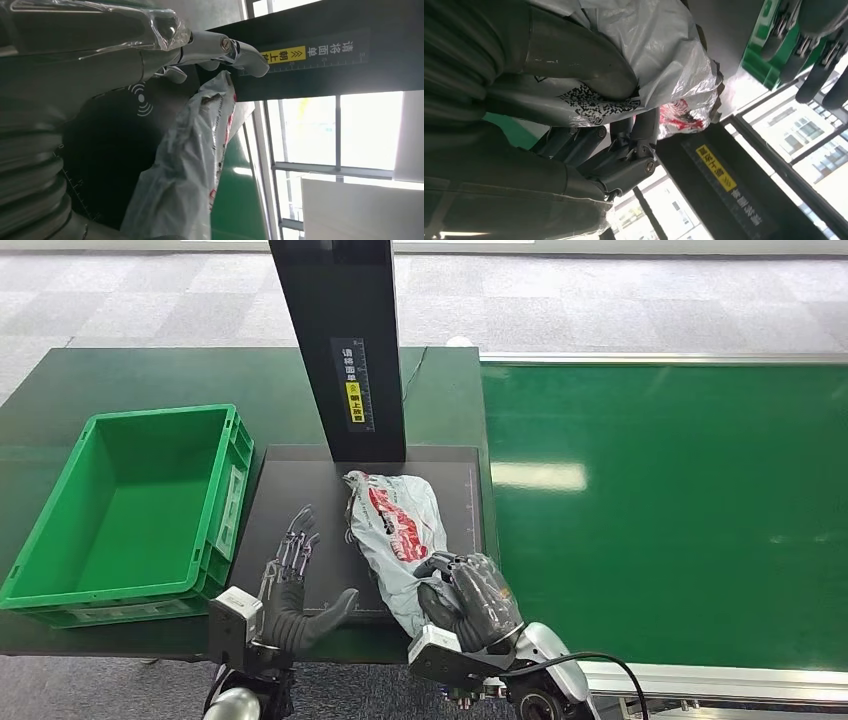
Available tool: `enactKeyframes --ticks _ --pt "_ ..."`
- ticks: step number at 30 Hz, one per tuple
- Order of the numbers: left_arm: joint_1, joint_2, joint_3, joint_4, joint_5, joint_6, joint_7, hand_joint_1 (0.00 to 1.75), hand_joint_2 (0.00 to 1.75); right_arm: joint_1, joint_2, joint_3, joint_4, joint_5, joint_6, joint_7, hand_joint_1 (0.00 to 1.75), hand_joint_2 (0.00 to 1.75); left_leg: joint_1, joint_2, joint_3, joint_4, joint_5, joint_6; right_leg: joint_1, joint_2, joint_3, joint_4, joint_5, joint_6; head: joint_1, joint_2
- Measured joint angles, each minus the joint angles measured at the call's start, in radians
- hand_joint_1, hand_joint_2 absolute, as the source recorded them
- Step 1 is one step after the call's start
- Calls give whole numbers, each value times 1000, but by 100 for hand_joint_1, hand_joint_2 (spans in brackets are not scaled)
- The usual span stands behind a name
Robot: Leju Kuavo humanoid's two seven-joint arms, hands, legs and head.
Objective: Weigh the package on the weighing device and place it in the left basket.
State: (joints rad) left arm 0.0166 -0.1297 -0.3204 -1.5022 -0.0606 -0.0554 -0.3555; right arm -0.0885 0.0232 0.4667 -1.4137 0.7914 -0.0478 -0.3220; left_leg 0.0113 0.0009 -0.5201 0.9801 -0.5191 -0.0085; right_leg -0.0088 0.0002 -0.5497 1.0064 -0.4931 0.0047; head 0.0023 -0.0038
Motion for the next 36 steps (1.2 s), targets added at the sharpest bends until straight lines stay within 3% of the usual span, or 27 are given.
enactKeyframes --ticks 20,21,24,25,30,36 --pt "0 0 0 0 -2 -2 -2 0 175 0 -3 39 35 -5 14 -4 175 175 0 0 0 0 0 0 0 0 0 0 0 0 0 0" --pt "0 0 0 0 -3 -4 -2 0 175 -1 -3 39 37 -9 23 -4 167 175 0 0 0 0 0 0 0 0 0 0 0 0 0 0" --pt "0 0 1 0 -8 -10 -2 0 175 -4 -3 39 47 -8 58 14 36 175 0 0 0 0 0 0 0 0 0 0 0 0 0 0" --pt "0 0 1 0 -10 -12 -1 0 175 -7 -3 39 52 -1 62 26 0 175 0 0 0 0 0 0 0 0 0 0 0 0 0 0" --pt "17 -6 6 -12 -26 -1 1 0 175 -16 1 26 70 56 -48 140 0 175 0 0 0 0 0 0 0 0 0 0 0 0 0 0" --pt "48 -7 13 -41 -62 35 0 0 175 -5 3 -67 48 -87 -137 143 0 175 0 0 0 0 0 0 0 0 0 0 0 0 0 0"
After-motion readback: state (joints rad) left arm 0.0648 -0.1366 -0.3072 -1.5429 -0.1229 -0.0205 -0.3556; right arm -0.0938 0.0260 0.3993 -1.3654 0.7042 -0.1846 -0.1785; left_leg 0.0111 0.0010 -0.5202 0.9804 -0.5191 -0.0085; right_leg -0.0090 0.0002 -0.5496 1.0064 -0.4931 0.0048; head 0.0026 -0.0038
